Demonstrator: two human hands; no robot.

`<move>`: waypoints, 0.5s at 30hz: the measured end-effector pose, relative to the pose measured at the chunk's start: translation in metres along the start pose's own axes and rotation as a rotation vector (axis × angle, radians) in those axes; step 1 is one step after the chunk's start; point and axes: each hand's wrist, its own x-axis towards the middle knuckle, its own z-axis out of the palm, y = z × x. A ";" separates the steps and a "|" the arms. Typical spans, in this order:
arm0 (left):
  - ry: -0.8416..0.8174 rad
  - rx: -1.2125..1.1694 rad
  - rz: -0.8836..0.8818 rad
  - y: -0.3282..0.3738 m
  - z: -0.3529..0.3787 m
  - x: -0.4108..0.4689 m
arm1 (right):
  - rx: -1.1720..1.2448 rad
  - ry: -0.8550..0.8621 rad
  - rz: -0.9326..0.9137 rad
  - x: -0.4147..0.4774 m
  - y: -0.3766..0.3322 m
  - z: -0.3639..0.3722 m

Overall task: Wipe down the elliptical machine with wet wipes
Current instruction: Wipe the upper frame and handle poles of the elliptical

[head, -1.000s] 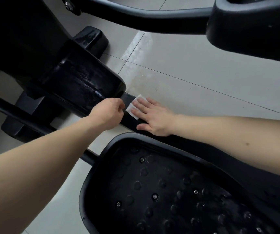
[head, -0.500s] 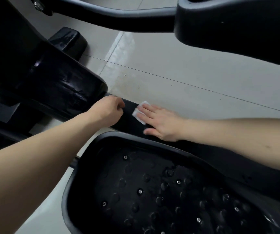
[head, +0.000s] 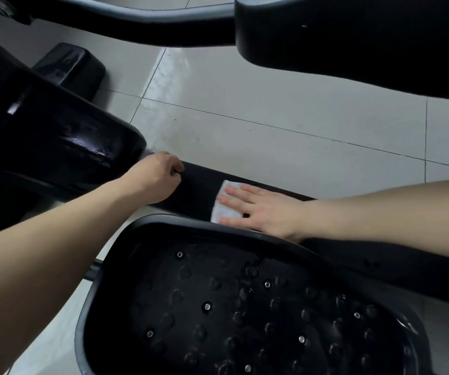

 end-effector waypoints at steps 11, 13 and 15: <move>-0.084 0.057 -0.001 0.021 -0.014 0.017 | 0.080 -0.074 0.071 -0.083 -0.005 0.002; -0.106 0.052 0.010 0.030 -0.013 0.020 | 0.118 -0.118 0.095 -0.117 -0.005 -0.003; -0.137 0.037 0.031 0.042 -0.015 0.021 | 0.130 -0.134 0.114 -0.121 -0.004 -0.006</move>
